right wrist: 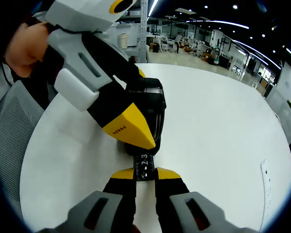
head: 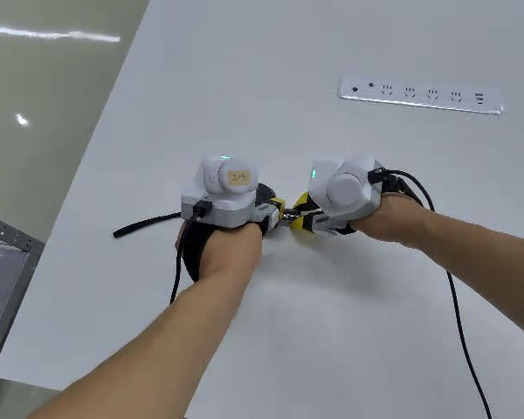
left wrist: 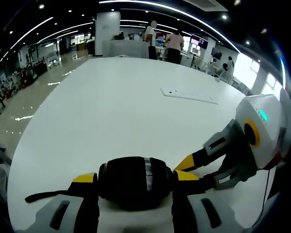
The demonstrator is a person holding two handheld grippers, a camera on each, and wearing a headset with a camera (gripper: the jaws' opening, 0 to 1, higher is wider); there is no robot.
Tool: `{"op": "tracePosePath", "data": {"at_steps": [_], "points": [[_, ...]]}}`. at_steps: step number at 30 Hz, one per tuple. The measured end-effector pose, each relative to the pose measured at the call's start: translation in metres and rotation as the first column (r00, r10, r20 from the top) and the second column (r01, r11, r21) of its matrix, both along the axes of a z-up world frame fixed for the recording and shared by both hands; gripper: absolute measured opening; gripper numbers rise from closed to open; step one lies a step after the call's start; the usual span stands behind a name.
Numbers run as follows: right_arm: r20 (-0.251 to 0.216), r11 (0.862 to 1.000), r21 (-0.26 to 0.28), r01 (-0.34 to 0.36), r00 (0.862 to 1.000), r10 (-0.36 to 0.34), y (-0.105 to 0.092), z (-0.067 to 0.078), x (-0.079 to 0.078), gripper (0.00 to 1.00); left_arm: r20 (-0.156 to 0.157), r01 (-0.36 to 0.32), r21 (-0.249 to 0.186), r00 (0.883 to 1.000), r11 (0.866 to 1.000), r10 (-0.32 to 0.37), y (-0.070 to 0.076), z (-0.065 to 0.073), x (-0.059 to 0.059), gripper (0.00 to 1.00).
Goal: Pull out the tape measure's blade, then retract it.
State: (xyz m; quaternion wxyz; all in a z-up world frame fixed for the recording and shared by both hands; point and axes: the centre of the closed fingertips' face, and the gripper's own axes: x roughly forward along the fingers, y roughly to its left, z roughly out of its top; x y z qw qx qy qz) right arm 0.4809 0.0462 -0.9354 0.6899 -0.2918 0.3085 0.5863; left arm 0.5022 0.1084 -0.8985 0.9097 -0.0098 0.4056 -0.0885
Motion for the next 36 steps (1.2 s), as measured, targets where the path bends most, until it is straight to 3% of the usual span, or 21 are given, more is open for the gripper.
{"op": "tracePosePath", "data": {"at_steps": [36], "points": [[-0.008, 1.000, 0.002, -0.022, 1.000, 0.022, 0.0096, -0.0009, 0.0000, 0.14, 0.006, -0.002, -0.007, 1.000, 1.000, 0.003, -0.0002, 0.0010, -0.0016, 0.56]]}}
